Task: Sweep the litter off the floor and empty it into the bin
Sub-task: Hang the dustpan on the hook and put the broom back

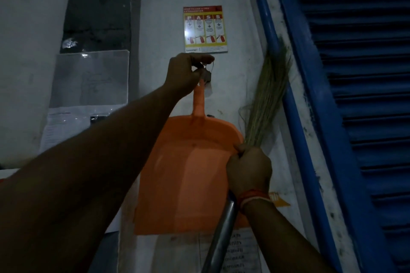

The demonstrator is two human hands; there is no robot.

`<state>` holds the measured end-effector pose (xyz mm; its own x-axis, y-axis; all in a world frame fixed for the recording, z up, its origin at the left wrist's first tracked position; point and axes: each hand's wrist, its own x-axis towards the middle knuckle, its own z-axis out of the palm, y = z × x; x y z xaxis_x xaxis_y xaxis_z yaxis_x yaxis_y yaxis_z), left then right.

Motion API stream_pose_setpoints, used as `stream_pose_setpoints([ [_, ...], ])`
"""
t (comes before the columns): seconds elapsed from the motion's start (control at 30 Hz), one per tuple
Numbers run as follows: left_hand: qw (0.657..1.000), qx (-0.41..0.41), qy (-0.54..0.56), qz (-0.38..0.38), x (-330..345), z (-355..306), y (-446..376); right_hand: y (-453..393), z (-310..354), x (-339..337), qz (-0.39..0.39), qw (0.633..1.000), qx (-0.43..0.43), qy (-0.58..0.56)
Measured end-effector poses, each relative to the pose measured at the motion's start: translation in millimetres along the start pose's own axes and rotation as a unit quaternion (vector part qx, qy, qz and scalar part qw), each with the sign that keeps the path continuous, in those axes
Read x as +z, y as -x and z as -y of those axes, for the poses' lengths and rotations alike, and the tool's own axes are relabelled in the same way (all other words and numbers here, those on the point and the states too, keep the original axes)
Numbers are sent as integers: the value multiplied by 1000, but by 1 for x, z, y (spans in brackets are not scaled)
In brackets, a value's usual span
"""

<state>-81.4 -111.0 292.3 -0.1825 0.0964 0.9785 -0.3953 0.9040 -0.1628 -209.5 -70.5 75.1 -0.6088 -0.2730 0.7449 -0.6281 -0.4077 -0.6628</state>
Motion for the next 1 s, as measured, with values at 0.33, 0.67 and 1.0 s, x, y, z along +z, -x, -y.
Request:
stream_pose_setpoints([
  [0.33, 998, -51, -15, -32, 30, 35, -23, -48, 1, 7, 8, 999, -37, 29],
  [0.67, 982, -185, 39, -15, 30, 31, -20, -49, -14, -1, 18, 997, -63, 44],
  [1.0, 979, -183, 84, -24, 32, 21, 2, -26, -32, -15, 27, 995, -95, 24],
])
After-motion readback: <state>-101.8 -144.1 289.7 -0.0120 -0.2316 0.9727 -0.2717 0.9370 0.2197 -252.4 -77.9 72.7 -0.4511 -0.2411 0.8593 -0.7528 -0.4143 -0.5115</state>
